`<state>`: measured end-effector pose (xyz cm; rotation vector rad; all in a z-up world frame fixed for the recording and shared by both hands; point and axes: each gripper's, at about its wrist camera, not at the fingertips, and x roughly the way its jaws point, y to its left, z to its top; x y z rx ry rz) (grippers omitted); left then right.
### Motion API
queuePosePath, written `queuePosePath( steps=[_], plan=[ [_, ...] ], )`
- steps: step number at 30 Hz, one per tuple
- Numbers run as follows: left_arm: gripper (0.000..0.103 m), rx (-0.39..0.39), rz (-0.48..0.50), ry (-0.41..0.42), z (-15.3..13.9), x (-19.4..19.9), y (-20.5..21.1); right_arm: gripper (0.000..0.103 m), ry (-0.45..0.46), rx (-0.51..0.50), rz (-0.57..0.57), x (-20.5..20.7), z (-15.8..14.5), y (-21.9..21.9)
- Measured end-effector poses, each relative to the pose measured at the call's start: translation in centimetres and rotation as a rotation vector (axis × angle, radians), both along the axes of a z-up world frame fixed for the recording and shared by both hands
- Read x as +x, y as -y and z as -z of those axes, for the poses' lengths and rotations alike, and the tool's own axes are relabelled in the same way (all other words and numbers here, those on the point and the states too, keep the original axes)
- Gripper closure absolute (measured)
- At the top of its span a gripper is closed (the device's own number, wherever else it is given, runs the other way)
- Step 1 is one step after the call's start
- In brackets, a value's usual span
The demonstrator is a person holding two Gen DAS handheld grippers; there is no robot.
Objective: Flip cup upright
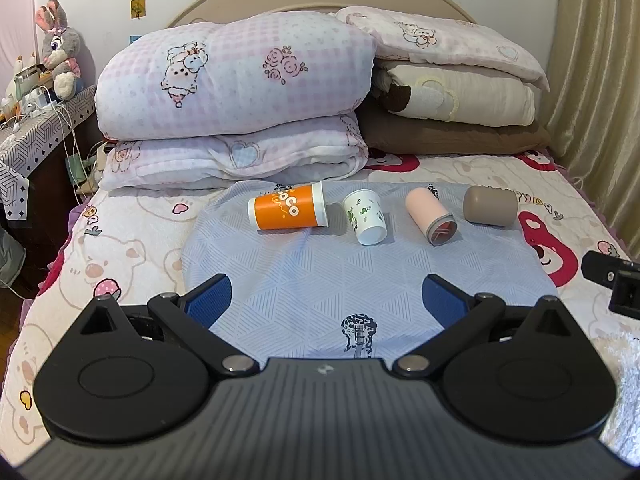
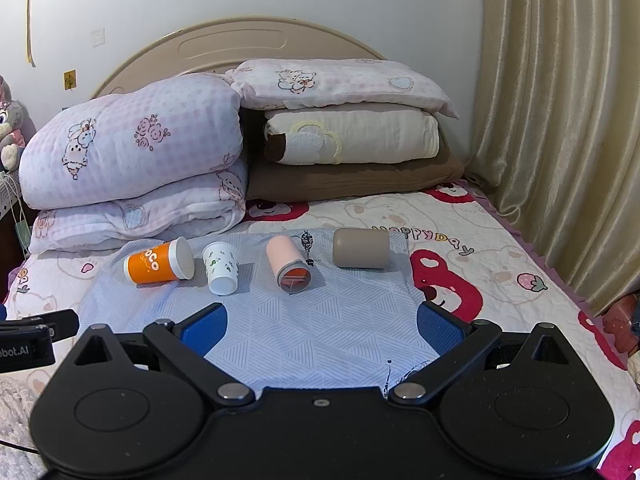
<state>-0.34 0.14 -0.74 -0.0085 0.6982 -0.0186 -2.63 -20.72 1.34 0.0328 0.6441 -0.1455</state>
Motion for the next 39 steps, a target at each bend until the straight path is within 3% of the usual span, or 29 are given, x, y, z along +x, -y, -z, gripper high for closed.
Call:
queuePosePath(
  steps=[21,28,33,39],
  plan=[
    [0.000,-0.001,0.001,-0.002,0.0,0.1,-0.2,0.000,-0.002,-0.004,-0.005,-0.2,0.2,-0.1],
    [0.000,0.008,-0.001,-0.023,1.4,0.2,-0.1,0.000,-0.005,0.013,-0.024,0.1,0.7,0.1],
    [0.000,0.004,0.030,-0.031,1.2,1.9,0.2,0.000,0.013,0.048,-0.103,1.0,0.6,0.8],
    [0.000,-0.031,0.082,-0.063,0.4,7.2,0.6,0.000,0.134,0.109,-0.357,3.1,0.4,2.5]
  ],
)
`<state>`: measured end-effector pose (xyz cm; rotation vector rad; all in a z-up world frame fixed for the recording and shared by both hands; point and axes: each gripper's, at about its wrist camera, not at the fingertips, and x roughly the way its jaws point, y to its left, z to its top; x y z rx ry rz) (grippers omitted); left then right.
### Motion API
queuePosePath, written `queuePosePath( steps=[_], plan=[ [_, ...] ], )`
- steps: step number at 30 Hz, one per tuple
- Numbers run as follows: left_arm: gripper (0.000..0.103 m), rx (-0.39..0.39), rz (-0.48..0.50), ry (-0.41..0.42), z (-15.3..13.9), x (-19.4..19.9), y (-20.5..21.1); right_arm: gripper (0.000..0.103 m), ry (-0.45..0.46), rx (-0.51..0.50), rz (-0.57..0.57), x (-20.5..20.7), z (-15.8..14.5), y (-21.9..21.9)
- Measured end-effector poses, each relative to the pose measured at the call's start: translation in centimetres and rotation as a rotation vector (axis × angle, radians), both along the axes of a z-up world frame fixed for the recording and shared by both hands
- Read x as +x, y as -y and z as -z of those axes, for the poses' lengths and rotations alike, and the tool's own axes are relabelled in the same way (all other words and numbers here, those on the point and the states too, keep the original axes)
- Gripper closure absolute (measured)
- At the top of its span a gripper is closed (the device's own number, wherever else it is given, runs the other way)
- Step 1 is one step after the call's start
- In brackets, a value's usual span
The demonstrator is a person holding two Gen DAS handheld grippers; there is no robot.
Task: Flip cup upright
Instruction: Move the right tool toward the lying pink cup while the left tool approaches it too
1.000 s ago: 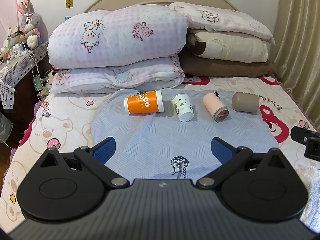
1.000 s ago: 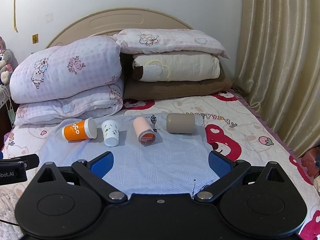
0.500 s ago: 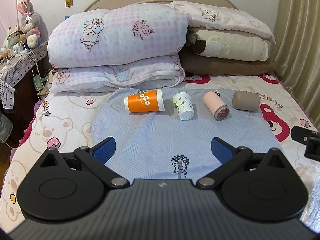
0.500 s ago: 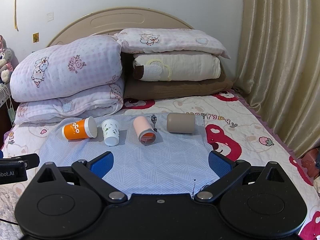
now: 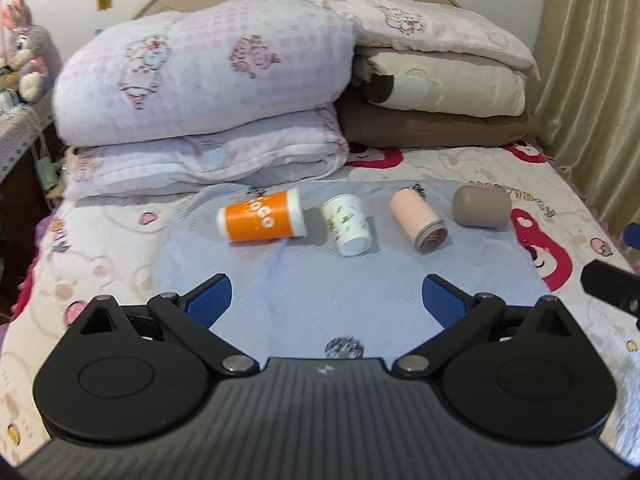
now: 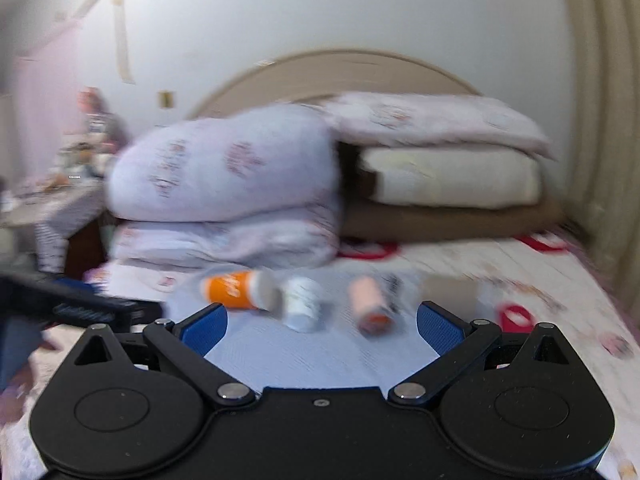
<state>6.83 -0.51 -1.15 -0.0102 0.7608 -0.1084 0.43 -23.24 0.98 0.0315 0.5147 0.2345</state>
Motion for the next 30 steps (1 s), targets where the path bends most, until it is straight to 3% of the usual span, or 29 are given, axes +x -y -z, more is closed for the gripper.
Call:
queuePosePath(
  steps=[10,16,24,30],
  plan=[
    [0.001,-0.033,0.079,-0.054,2.6,12.0,4.0,0.001,0.025,-0.046,-0.150,9.1,3.3,1.4],
    [0.002,-0.149,0.164,-0.117,6.1,18.5,6.9,0.006,-0.001,-0.142,-0.236,14.0,7.7,0.5],
    [0.004,-0.234,0.207,-0.243,11.5,25.8,9.9,0.010,-0.028,-0.155,-0.222,20.9,13.3,0.5],
    [0.012,-0.270,0.220,-0.280,14.3,27.8,11.0,0.010,-0.090,-0.104,-0.171,24.5,17.3,1.8]
  ],
)
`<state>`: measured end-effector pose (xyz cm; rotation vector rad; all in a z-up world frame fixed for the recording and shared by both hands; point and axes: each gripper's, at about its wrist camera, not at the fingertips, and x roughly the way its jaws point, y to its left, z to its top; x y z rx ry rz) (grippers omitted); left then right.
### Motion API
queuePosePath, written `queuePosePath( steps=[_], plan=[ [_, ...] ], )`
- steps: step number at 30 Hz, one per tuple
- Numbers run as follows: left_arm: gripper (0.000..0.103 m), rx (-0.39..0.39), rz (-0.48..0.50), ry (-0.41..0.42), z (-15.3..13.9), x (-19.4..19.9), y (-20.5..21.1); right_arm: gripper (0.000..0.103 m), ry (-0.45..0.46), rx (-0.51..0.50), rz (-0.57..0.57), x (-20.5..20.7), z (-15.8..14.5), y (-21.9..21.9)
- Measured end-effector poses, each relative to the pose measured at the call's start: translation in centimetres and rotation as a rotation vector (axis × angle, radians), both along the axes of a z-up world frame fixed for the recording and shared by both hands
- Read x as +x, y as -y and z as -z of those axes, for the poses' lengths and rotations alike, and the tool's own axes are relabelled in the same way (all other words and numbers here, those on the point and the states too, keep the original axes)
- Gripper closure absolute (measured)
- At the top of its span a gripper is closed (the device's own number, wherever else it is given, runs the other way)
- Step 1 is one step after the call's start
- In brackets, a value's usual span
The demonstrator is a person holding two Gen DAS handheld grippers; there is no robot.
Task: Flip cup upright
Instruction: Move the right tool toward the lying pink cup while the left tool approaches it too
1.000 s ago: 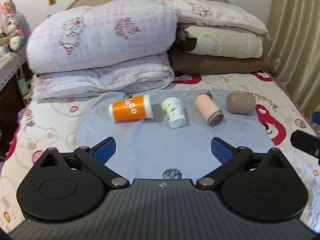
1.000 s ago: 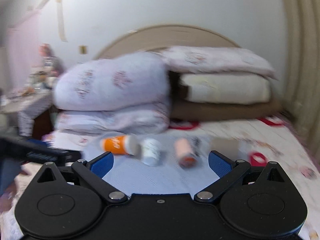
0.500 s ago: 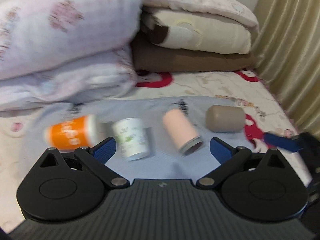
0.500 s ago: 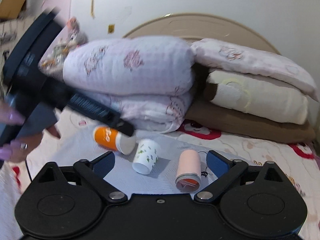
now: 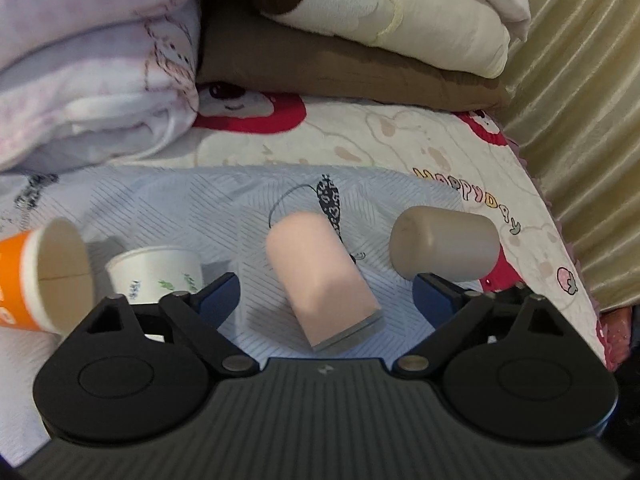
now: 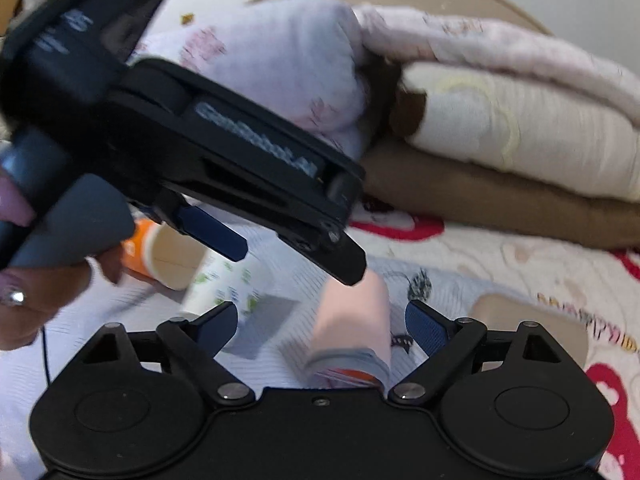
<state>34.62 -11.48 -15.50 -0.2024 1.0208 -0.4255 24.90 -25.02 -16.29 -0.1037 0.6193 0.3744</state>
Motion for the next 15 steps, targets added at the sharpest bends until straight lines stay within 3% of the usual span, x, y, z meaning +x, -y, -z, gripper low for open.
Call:
queuePosePath(
  steps=[8,15],
  plan=[
    [0.034,0.009,0.019,-0.038,2.5,1.2,0.4,0.010,-0.075,0.023,0.036,3.3,3.3,-0.2],
    [0.037,-0.021,0.011,-0.066,3.4,1.5,0.5,0.010,-0.125,0.014,0.050,3.7,4.3,-0.4]
  ],
)
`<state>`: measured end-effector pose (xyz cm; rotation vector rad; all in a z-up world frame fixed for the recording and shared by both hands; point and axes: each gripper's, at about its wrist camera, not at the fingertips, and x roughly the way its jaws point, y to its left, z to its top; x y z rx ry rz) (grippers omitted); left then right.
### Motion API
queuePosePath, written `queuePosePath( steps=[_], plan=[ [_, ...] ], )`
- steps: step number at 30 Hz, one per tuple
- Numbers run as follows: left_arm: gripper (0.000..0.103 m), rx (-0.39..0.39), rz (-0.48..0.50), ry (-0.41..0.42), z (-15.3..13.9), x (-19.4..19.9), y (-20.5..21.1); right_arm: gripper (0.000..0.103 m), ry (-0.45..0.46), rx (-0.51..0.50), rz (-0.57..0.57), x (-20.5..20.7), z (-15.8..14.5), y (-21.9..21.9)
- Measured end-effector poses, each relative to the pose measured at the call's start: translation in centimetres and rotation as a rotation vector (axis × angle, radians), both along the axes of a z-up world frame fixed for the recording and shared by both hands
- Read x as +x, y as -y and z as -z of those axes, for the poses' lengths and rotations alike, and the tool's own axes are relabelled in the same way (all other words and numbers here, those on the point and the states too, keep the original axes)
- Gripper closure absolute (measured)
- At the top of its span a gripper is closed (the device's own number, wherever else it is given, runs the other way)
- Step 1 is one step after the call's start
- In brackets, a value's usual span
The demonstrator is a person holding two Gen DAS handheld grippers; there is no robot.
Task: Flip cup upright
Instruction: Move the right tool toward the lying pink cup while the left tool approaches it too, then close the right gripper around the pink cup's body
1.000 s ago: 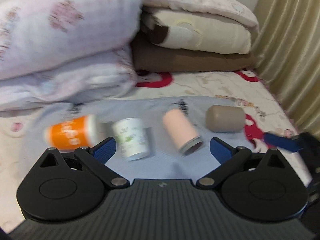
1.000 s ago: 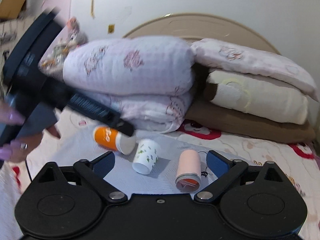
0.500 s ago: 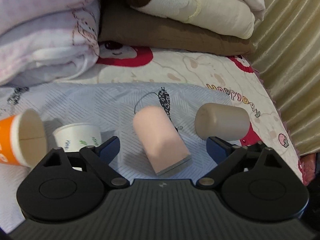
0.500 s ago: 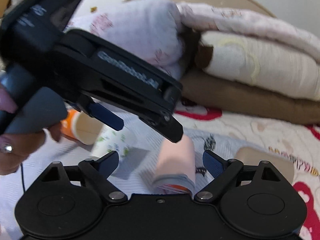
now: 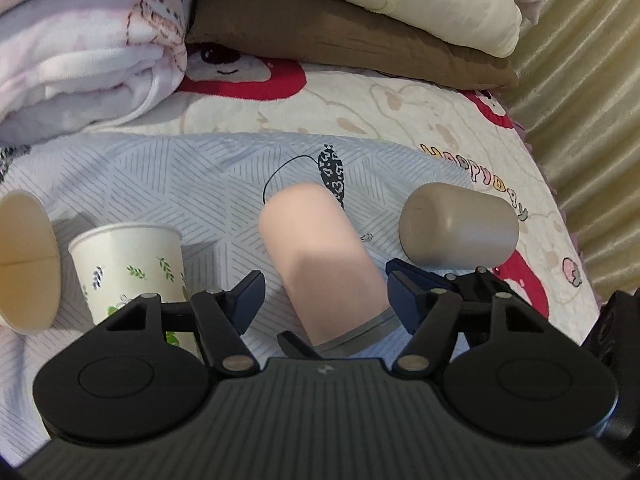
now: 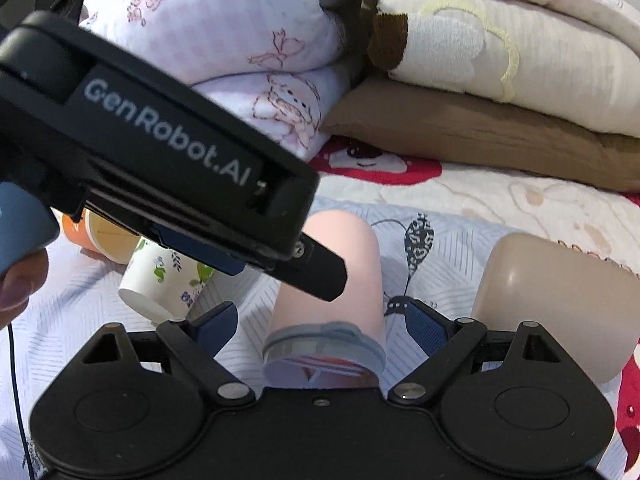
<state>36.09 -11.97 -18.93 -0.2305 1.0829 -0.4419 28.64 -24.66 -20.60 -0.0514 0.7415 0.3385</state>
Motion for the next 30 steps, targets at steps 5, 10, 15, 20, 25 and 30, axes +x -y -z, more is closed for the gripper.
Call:
queuePosePath(
  steps=[5,10,15,20,25,30],
  plan=[
    [0.038,-0.032,-0.020,-0.024,1.0,0.1,-0.4,0.012,-0.016,-0.012,0.010,0.1,0.1,0.1],
    [0.040,-0.067,-0.024,-0.034,1.8,0.0,-0.4,0.027,-0.033,-0.008,0.030,0.7,0.5,0.4],
    [0.040,-0.075,-0.030,-0.034,1.9,0.0,-0.2,0.028,-0.050,0.000,0.028,0.9,1.2,0.5],
    [0.039,-0.103,-0.042,-0.047,2.4,0.1,-0.3,0.030,-0.032,0.034,0.038,0.7,1.8,0.6],
    [0.039,-0.130,-0.040,-0.065,2.4,0.0,-0.4,0.034,-0.026,0.048,0.057,0.3,1.7,1.1],
    [0.039,-0.129,-0.056,-0.077,1.9,-1.2,-0.5,0.034,-0.026,0.061,0.041,-0.7,0.9,0.9]
  ],
)
